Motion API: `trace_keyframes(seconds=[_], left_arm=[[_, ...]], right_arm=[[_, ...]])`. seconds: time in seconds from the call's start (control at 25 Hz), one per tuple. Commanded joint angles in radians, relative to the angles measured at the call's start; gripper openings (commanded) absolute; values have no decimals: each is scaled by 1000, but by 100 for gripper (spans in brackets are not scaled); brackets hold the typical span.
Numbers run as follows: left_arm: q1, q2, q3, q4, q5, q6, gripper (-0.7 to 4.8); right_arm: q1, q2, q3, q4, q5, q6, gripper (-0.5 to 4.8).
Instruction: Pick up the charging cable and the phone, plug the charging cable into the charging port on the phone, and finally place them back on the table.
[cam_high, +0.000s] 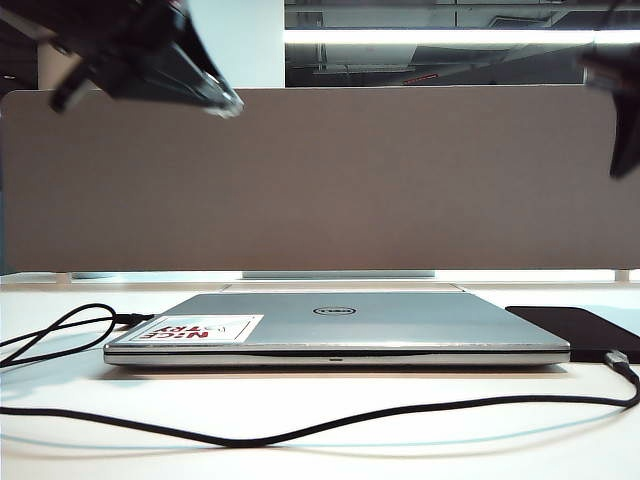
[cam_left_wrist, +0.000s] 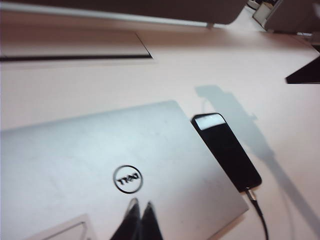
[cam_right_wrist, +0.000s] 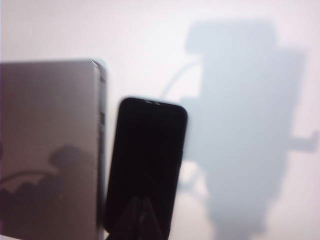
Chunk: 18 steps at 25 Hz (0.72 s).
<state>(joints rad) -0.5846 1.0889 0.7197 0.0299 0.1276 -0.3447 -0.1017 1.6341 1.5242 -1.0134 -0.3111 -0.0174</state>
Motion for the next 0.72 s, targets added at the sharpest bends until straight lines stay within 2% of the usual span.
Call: trace_keyframes(seconds=[0.04, 0.16, 0.28, 0.4, 0.48, 0.56, 0.72], left_arm=[[48, -97, 3, -71, -1, 108, -5], [69, -187, 2, -175, -1, 204, -5], [69, -234, -6, -270, -1, 216, -5], [69, -281, -50, -356, -3, 217, -5], [69, -327, -101, -362, -3, 218, -6], [69, -380, -158, -360, -3, 217, -5], [69, -454, -191, -340, -3, 214, -5]], right_arm=[[30, -138, -37, 53, 5, 2, -6], [58, -336, -163, 193, 2, 2, -6], [65, -516, -301, 302, 3, 3, -6], [65, -730, -460, 337, 61, 42, -6], [65, -838, -537, 296, 96, 42, -6], [65, -937, -612, 290, 67, 44, -6], [64, -1160, -806, 453, 41, 43, -6]])
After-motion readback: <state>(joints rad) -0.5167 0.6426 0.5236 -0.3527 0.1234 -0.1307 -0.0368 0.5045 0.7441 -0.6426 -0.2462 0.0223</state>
